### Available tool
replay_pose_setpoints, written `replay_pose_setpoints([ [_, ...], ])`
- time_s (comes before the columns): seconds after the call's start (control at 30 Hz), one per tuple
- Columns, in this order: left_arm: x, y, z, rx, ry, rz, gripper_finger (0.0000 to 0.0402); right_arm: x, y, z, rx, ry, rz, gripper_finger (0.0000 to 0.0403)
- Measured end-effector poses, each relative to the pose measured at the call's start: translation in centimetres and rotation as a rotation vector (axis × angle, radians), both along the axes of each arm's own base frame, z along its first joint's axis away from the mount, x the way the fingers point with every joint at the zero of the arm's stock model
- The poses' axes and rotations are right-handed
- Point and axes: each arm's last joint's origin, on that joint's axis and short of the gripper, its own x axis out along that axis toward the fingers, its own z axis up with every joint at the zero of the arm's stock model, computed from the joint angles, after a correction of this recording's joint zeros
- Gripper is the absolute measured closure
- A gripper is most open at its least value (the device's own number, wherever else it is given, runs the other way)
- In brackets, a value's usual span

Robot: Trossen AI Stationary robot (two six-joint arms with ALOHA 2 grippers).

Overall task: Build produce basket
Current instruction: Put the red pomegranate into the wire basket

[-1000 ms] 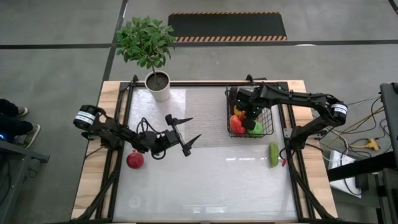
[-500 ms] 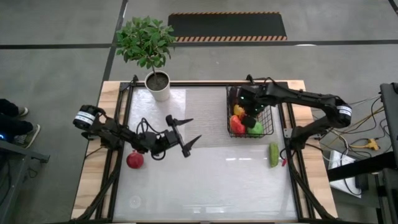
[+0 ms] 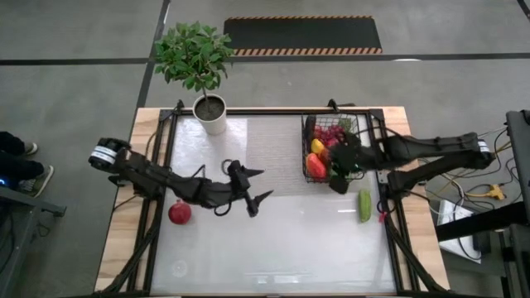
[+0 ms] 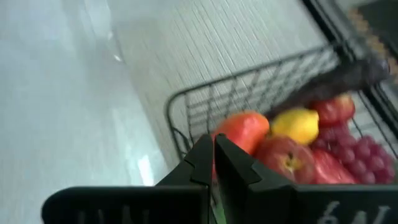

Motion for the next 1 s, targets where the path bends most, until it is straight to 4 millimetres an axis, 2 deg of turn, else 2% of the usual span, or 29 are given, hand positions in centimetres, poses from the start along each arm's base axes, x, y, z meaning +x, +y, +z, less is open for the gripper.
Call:
replay_pose_setpoints([
  [0.3, -1.9, -0.5, 0.8, -0.424, 0.466, 0.173, 0.0056, -0.1, 3.5, -1.3, -0.173, -0.141, 0.107, 0.0394],
  [0.6, -3.9, -2.0, 1.7, -0.789, 0.642, 0.337, 0.0056, 0.7, 4.3, -2.8, -0.254, -0.225, 0.201, 0.0394],
  [1.0, -8.1, -3.3, 3.5, -1.022, 0.884, 0.785, 0.0056, 1.4, 4.5, -5.2, -0.373, -0.302, 0.312, 0.0394],
])
